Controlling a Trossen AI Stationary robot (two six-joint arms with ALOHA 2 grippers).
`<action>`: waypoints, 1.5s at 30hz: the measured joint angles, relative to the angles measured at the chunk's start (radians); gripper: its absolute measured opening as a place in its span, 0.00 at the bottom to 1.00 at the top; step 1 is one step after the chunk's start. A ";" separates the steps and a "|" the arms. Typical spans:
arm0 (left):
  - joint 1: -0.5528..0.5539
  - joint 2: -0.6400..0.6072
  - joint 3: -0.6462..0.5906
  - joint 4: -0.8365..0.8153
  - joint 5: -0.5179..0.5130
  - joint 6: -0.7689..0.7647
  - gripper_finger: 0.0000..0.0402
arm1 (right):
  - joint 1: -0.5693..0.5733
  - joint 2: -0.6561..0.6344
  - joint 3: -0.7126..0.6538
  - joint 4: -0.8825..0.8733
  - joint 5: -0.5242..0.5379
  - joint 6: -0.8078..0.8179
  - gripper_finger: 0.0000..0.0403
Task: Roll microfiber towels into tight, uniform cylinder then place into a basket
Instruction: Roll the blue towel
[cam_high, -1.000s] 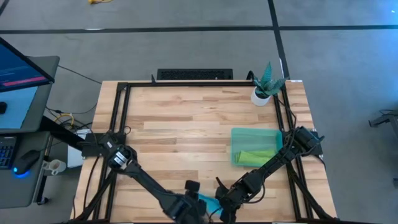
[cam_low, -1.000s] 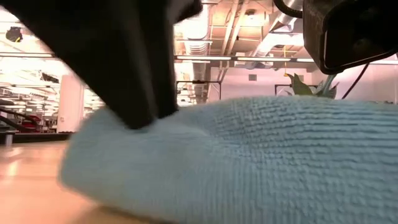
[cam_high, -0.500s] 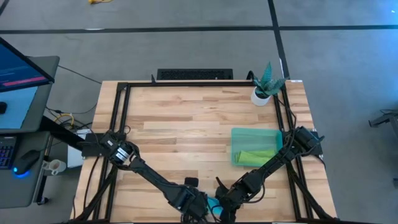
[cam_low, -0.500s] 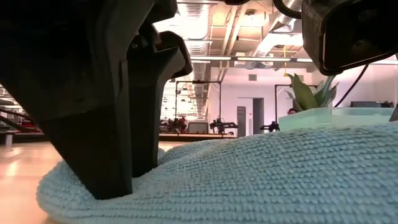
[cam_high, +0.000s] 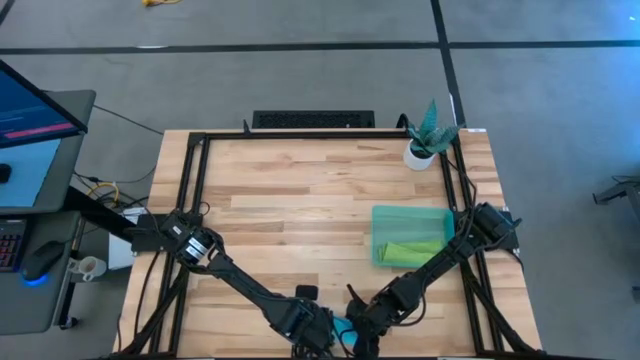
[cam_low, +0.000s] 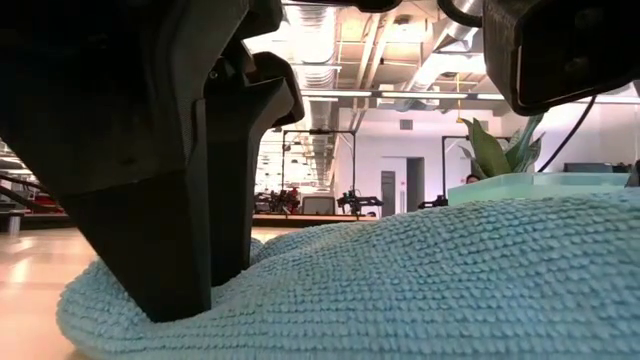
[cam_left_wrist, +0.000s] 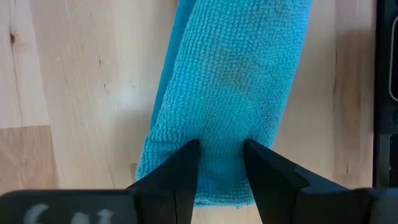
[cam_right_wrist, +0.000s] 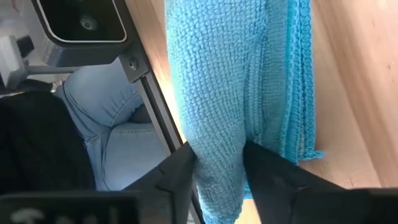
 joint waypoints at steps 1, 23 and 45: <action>0.000 0.000 0.000 0.000 0.000 -0.002 0.32 | -0.003 0.000 0.001 -0.003 -0.006 -0.003 0.42; 0.001 0.000 -0.004 0.035 0.024 -0.253 0.32 | 0.101 -0.198 -0.003 -0.367 0.343 -0.235 0.45; 0.007 0.001 -0.004 0.041 -0.011 -0.264 0.32 | 0.149 -0.176 0.000 -0.073 0.705 -0.551 0.39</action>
